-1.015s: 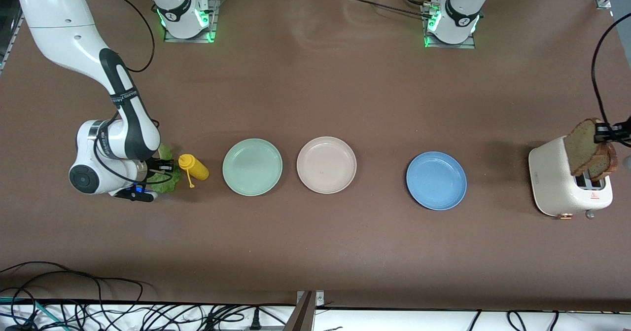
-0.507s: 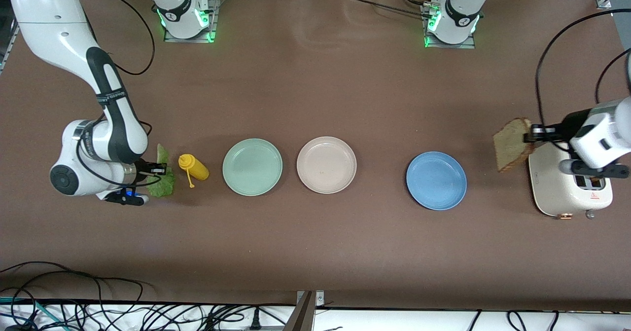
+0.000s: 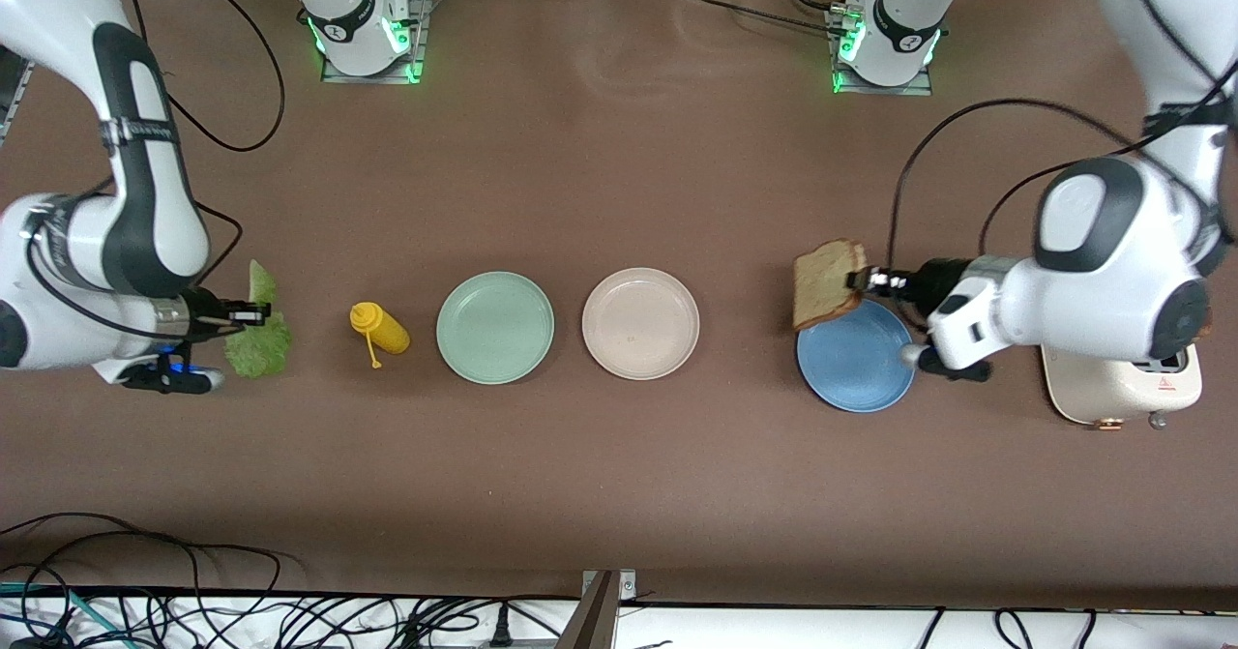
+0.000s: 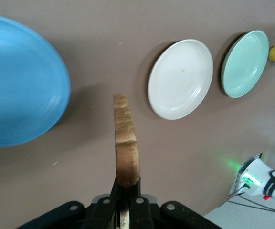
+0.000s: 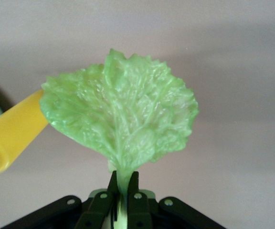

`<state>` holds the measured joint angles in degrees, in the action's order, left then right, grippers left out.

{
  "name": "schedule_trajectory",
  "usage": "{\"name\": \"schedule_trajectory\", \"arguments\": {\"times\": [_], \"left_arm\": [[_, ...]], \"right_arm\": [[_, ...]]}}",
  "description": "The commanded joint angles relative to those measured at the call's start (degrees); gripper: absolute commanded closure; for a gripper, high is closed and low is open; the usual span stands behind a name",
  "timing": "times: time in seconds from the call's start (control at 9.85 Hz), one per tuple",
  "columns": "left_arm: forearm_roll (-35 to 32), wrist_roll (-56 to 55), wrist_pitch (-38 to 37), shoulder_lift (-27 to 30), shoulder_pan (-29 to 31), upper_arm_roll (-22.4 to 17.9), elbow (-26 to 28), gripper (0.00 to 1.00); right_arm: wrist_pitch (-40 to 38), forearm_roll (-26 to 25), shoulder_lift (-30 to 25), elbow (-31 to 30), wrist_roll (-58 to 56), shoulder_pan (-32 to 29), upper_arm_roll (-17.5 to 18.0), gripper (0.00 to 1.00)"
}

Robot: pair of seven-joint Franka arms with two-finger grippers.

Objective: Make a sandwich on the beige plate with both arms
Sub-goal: 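Lower the bread onto the beige plate and open the left gripper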

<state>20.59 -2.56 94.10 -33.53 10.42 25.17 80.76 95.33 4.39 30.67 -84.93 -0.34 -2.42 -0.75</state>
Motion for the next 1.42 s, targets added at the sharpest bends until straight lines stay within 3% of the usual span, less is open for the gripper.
{"name": "schedule_trajectory", "arguments": {"times": [0.0, 0.41, 0.71, 0.81, 0.91, 1.01, 1.32], "left_arm": [[7.23, -0.69, 6.59, -4.95, -4.08, -0.13, -1.13, 1.0], [21.31, 1.15, 17.16, -12.59, -10.85, -0.13, 0.98, 1.0], [25.47, 15.35, 19.46, -17.0, -11.04, -0.3, 0.98, 1.0], [25.47, 16.53, 19.46, -17.71, -10.86, -0.3, 1.07, 0.76], [25.47, 16.62, 19.46, -18.06, -10.77, -0.3, 1.16, 0.01], [25.12, 16.62, 19.11, -17.89, -9.99, -0.39, 1.16, 0.0], [21.7, 19.34, 18.06, -17.54, -7.35, -0.48, 1.25, 0.0]], "right_arm": [[-3.74, 1.15, -5.15, 0.64, -0.98, -0.13, 0.39, 1.0], [-7.7, 1.32, -11.24, 0.82, 0.77, 0.57, 3.73, 1.0], [-7.79, 1.5, -11.95, 1.51, 9.44, 0.57, 9.42, 1.0], [-7.62, 1.41, -11.95, 2.3, 15.84, 0.57, 11.8, 1.0], [-6.84, 1.24, -11.77, 2.49, 20.69, 0.66, 14.6, 1.0], [-5.44, 1.06, -11.34, 2.75, 24.21, 1.18, 16.11, 1.0], [-0.95, 0.71, -10.02, 2.75, 33.7, 6.79, 16.22, 1.0]]}}
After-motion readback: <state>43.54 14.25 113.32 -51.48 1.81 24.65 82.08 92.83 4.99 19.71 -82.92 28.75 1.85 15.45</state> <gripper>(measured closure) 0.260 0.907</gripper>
